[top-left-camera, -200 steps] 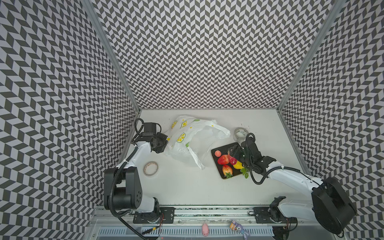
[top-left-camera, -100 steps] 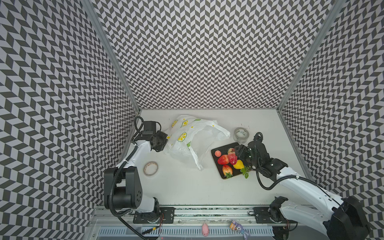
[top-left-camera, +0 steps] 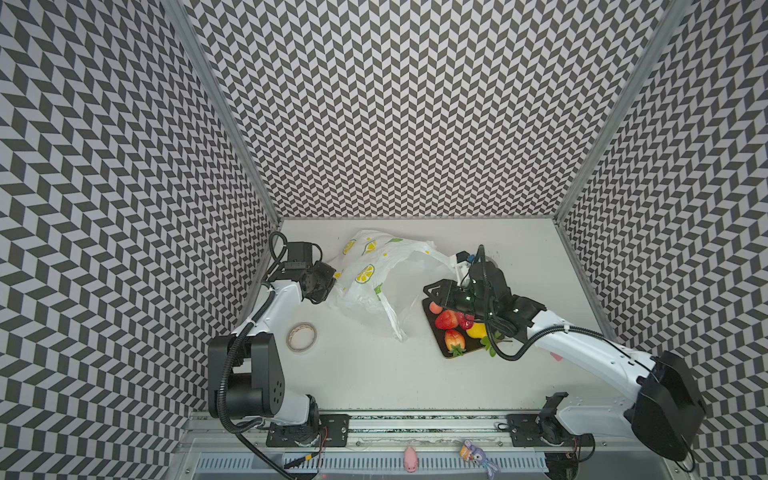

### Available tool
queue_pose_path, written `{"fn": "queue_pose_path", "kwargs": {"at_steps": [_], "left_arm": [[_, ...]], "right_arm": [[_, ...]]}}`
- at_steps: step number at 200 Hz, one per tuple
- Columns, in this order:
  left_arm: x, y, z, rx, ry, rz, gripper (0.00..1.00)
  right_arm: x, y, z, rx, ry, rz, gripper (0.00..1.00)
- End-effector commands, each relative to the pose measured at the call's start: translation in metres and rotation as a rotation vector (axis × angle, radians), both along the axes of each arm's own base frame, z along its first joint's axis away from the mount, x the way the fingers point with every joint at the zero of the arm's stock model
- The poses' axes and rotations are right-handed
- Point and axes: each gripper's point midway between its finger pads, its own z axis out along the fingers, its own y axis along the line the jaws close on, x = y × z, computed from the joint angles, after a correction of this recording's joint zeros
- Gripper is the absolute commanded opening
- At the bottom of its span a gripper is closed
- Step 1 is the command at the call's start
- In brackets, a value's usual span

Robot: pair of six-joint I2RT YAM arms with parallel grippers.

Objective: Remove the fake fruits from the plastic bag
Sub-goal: 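Move the open right gripper back into the bag above the green pear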

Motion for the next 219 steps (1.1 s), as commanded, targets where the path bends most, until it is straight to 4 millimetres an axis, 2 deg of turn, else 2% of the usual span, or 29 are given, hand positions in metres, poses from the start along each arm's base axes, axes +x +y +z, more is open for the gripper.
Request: {"fn": "queue_pose_path", "kwargs": {"at_steps": [1, 41, 81, 120, 139, 166, 183, 190, 216, 219], "left_arm": [[0.009, 0.000, 0.015, 0.020, -0.046, -0.019, 0.00], [0.007, 0.002, 0.014, 0.036, -0.038, -0.014, 0.00], [0.013, 0.000, 0.018, 0.053, -0.073, -0.067, 0.00], [0.032, -0.002, 0.023, 0.136, -0.132, -0.216, 0.00], [0.042, -0.006, 0.017, 0.159, -0.138, -0.288, 0.00], [0.054, 0.009, 0.005, 0.246, -0.118, -0.298, 0.00], [0.061, 0.024, 0.003, 0.289, -0.090, -0.288, 0.12], [0.063, 0.029, 0.003, 0.293, -0.086, -0.288, 0.20], [0.063, 0.040, 0.017, 0.336, -0.076, -0.282, 0.63], [0.063, 0.041, 0.022, 0.342, -0.080, -0.276, 0.72]], "right_arm": [[-0.003, 0.027, 0.004, 0.133, 0.064, 0.031, 0.30], [0.019, 0.057, -0.021, 0.191, 0.167, -0.035, 0.27], [0.054, 0.078, -0.048, 0.243, 0.235, -0.157, 0.28], [0.088, 0.101, -0.068, 0.264, 0.255, -0.217, 0.29], [0.102, 0.107, -0.081, 0.272, 0.266, -0.256, 0.31], [0.122, 0.119, -0.095, 0.280, 0.264, -0.305, 0.34], [0.131, 0.122, -0.103, 0.284, 0.258, -0.344, 0.37], [0.133, 0.123, -0.108, 0.291, 0.267, -0.357, 0.38], [0.141, 0.129, -0.117, 0.296, 0.269, -0.372, 0.44], [0.142, 0.129, -0.120, 0.297, 0.272, -0.374, 0.44]]}}
